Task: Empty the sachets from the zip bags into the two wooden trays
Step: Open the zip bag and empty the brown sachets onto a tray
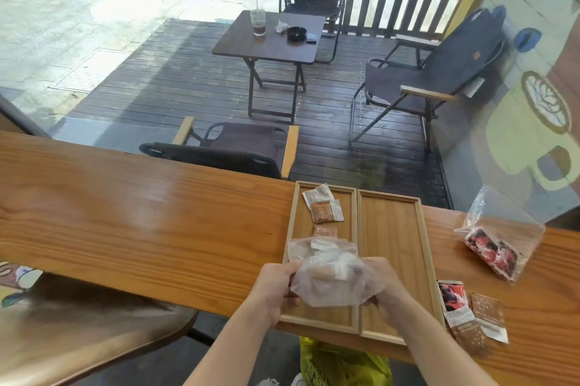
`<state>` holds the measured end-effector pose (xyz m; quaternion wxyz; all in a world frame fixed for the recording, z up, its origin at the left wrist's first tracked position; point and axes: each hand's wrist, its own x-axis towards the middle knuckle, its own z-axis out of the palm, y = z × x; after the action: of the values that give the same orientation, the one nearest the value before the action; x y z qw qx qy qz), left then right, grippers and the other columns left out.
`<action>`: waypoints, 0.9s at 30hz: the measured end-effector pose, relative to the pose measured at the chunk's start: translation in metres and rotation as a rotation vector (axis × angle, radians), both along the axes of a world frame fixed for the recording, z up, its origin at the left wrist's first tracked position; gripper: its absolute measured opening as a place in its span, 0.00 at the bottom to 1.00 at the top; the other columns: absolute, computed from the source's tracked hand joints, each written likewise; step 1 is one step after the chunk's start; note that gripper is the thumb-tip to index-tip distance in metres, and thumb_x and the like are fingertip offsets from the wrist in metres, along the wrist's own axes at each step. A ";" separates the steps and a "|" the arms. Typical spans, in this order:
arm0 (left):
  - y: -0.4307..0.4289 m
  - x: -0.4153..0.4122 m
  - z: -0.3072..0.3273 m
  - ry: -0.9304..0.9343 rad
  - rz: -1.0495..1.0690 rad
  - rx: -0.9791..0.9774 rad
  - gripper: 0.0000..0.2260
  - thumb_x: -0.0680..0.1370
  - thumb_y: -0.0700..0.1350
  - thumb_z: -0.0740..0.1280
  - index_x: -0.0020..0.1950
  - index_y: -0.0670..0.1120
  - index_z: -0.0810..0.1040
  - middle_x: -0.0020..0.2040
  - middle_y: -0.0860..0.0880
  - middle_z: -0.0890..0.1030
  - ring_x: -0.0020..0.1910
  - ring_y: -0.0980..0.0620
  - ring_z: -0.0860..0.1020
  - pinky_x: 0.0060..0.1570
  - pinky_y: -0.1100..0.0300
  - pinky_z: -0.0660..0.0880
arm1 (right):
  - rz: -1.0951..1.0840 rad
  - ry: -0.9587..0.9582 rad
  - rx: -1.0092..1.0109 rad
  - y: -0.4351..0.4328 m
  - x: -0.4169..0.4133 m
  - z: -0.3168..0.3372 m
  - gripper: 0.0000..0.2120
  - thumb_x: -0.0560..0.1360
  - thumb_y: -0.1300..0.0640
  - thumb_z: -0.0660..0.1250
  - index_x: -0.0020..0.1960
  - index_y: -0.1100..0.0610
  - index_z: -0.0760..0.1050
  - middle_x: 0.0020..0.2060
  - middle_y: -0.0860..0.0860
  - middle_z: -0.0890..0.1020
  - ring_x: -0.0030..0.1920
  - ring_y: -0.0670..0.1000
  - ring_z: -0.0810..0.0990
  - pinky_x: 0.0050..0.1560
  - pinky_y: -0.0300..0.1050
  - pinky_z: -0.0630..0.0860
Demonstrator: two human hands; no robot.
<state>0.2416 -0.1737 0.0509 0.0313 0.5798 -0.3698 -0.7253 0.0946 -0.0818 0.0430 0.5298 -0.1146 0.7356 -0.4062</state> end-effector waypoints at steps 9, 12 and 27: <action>-0.020 -0.004 0.036 0.277 0.354 0.443 0.16 0.75 0.36 0.57 0.27 0.43 0.69 0.18 0.50 0.68 0.14 0.57 0.66 0.13 0.70 0.65 | -0.072 -0.020 -0.067 -0.018 -0.023 0.040 0.20 0.75 0.61 0.54 0.24 0.55 0.65 0.15 0.47 0.64 0.15 0.45 0.58 0.16 0.33 0.57; -0.020 -0.004 0.040 0.310 0.386 0.479 0.18 0.77 0.37 0.58 0.26 0.40 0.72 0.17 0.49 0.69 0.13 0.57 0.67 0.13 0.70 0.67 | -0.057 -0.038 -0.043 -0.019 -0.029 0.041 0.20 0.75 0.61 0.54 0.24 0.55 0.65 0.15 0.47 0.64 0.15 0.45 0.58 0.16 0.33 0.56; 0.022 -0.042 0.044 0.104 -0.333 -0.251 0.10 0.77 0.44 0.64 0.36 0.45 0.74 0.28 0.51 0.75 0.25 0.56 0.71 0.30 0.62 0.71 | -0.050 0.111 -0.045 0.046 -0.069 0.036 0.10 0.75 0.58 0.65 0.47 0.65 0.78 0.41 0.63 0.83 0.38 0.55 0.80 0.38 0.47 0.77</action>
<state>0.1992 -0.1518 0.0947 0.0021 0.4642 -0.5457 -0.6977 0.0252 -0.0358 0.0786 0.4751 -0.1303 0.7574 -0.4286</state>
